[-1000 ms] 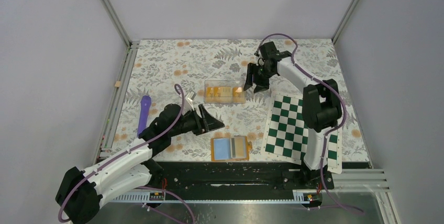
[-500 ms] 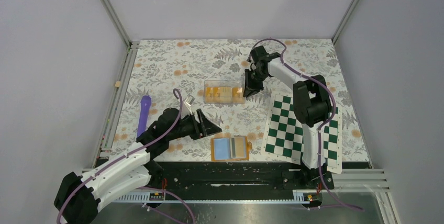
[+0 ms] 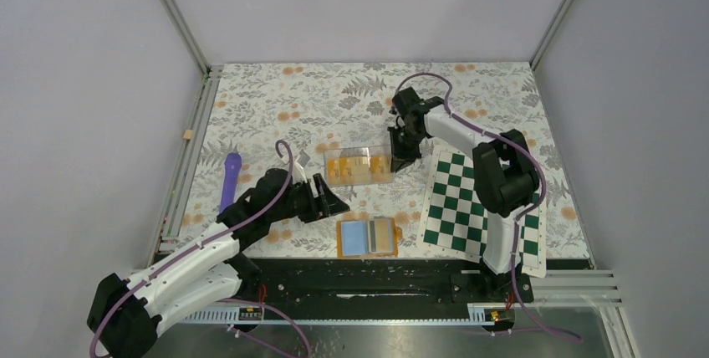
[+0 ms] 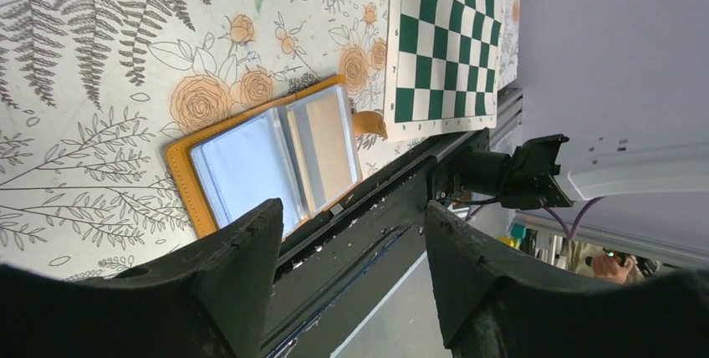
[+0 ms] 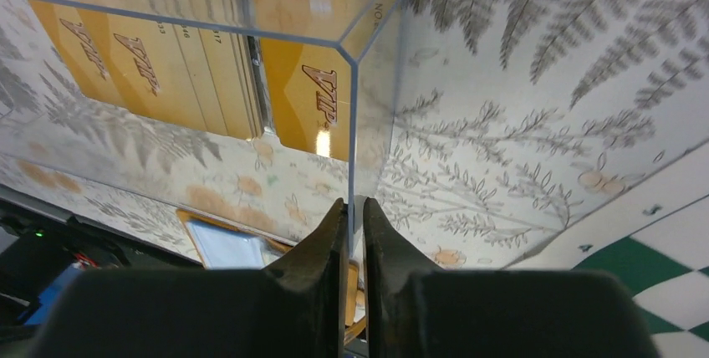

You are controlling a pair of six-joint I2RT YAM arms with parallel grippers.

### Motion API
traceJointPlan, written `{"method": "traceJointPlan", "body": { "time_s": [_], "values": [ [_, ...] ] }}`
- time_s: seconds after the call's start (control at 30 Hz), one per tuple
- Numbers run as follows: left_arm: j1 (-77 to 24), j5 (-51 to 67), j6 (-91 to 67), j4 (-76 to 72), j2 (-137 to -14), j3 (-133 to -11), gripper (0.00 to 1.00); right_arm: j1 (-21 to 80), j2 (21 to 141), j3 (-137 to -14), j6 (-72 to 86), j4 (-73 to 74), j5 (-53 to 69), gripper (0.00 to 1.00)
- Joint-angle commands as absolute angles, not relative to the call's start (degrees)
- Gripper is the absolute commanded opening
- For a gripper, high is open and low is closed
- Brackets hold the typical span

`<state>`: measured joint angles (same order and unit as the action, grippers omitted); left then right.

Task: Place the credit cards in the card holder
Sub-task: Move the storage box to the center of the board.

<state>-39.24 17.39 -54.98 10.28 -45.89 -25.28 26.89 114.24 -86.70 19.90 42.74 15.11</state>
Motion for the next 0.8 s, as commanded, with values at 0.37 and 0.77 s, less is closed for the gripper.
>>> {"method": "traceJointPlan", "body": {
  "time_s": [0.37, 0.77],
  "values": [
    [-38.97, 13.83, -52.56, 12.48, -51.06, -32.26, 0.63, 35.98, 96.25, -66.38, 30.03, 36.38, 17.66, 0.07],
    [-39.36, 16.63, -52.83, 11.81, -64.88, -37.73, 0.60, 36.03, 93.17, -62.18, 32.94, 29.56, 21.97, 0.36]
  ]
}}
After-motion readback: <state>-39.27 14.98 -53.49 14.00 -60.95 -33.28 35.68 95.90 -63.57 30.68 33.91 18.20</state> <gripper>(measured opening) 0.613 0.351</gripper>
